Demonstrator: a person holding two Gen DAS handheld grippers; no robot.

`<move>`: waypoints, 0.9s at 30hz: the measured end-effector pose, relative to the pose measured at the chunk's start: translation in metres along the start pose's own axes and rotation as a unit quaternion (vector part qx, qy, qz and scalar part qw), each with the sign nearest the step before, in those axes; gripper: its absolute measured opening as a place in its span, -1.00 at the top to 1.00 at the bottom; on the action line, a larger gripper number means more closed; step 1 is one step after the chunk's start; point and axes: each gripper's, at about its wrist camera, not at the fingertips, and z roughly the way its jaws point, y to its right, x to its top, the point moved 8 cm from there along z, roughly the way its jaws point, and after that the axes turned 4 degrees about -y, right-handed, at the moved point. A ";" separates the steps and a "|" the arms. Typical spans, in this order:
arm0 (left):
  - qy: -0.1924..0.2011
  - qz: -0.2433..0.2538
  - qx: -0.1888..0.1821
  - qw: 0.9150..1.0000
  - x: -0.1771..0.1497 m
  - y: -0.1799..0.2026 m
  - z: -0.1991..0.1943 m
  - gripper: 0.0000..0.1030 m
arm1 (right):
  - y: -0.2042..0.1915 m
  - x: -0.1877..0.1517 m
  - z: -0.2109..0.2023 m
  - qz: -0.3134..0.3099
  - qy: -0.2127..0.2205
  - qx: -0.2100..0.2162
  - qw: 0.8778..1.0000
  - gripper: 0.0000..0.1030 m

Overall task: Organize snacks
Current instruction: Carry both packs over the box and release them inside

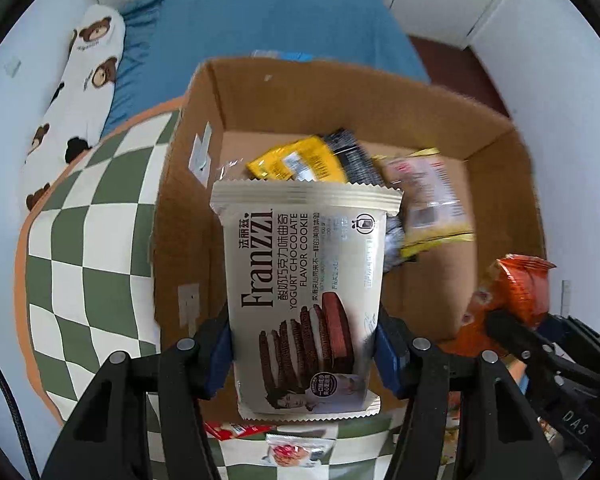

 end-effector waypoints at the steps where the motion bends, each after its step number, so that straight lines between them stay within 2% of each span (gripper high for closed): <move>1: -0.007 -0.003 0.005 1.000 0.001 -0.004 0.008 -0.11 | 0.003 0.001 0.006 -0.001 -0.007 -0.007 1.000 0.07; 4: -0.020 -0.006 0.017 1.000 0.002 -0.012 0.026 -0.13 | 0.009 0.001 0.026 -0.001 -0.030 -0.021 0.999 0.03; 6: -0.027 -0.001 0.025 0.999 0.001 -0.015 0.036 -0.13 | 0.015 -0.001 0.041 0.004 -0.063 -0.029 0.998 -0.46; 7: -0.027 -0.003 0.028 0.999 0.000 -0.016 0.041 -0.13 | 0.018 -0.002 0.046 0.005 -0.069 -0.035 0.997 -0.88; 9: -0.031 -0.006 0.024 0.999 -0.002 -0.017 0.048 -0.18 | 0.020 -0.002 0.052 0.001 -0.070 -0.047 0.996 -0.89; 10: -0.030 -0.007 0.026 0.999 -0.002 -0.017 0.050 -0.28 | 0.022 -0.003 0.053 0.002 -0.071 -0.051 0.996 -0.89; 11: -0.028 -0.005 0.025 0.999 -0.003 -0.015 0.049 -0.30 | 0.022 -0.003 0.054 0.002 -0.072 -0.051 0.996 -0.89; 17: -0.018 -0.016 0.007 1.000 -0.008 -0.012 0.038 -0.31 | 0.022 -0.005 0.048 -0.002 -0.053 -0.060 0.997 -0.90; 21: 0.010 -0.020 0.003 1.000 -0.016 -0.011 0.019 -0.31 | 0.020 -0.007 0.030 -0.005 -0.016 -0.068 0.998 -0.89; 27: 0.078 -0.020 0.008 0.997 -0.034 -0.008 -0.022 -0.31 | 0.016 -0.020 -0.010 -0.012 0.045 -0.081 0.996 -0.90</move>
